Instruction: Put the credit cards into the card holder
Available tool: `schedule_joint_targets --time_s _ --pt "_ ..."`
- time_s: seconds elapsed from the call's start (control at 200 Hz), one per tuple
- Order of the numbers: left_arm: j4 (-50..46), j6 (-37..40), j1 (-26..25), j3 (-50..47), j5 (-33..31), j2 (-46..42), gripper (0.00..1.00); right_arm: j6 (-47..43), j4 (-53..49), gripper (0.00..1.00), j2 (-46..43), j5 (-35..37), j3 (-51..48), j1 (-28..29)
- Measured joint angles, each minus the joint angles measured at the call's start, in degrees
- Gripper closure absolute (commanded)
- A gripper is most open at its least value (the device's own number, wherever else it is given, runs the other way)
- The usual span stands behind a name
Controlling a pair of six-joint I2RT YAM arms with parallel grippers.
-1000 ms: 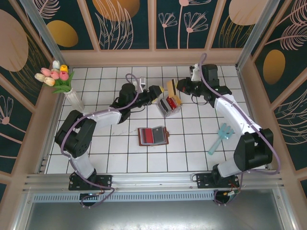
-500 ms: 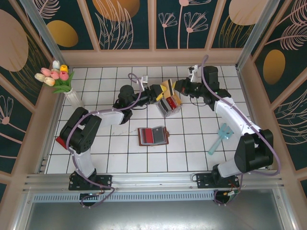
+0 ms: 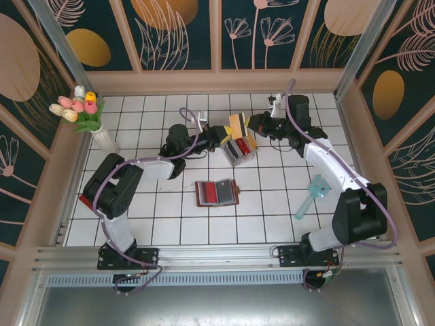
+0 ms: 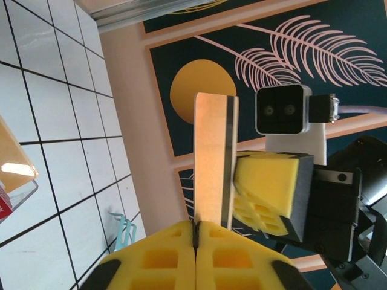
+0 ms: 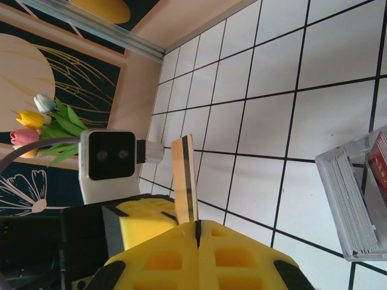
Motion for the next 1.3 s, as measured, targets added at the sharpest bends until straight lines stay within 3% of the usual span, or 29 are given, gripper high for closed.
schedule_joint_targets --time_s 0.11,0.355,0.545,0.706,0.906,1.301 --pt "0.2 0.2 0.0 -0.6 -0.1 -1.0 1.0 0.0 -0.1 0.99 0.0 -0.1 0.0 0.0" --pt "-0.2 0.5 -0.1 -4.3 -0.2 -3.5 1.0 -1.4 -0.6 0.73 -0.4 0.4 -2.8 0.1" --pt "-12.5 7.0 -0.1 -9.8 -3.3 -12.2 1.0 -2.9 -2.7 0.6 -2.3 5.7 -8.2 1.2" --pt "-20.1 11.1 -0.1 -18.1 -6.4 -19.3 1.0 -2.7 -2.8 0.58 -2.6 9.9 -15.2 6.4" --pt "-26.8 12.7 -2.8 -26.3 -10.9 -21.9 1.0 -1.1 -1.8 0.58 -1.9 15.1 -20.6 13.7" --pt "-27.8 13.1 -7.0 -32.3 -17.3 -24.2 1.0 1.9 3.2 0.57 0.3 16.9 -26.3 14.5"
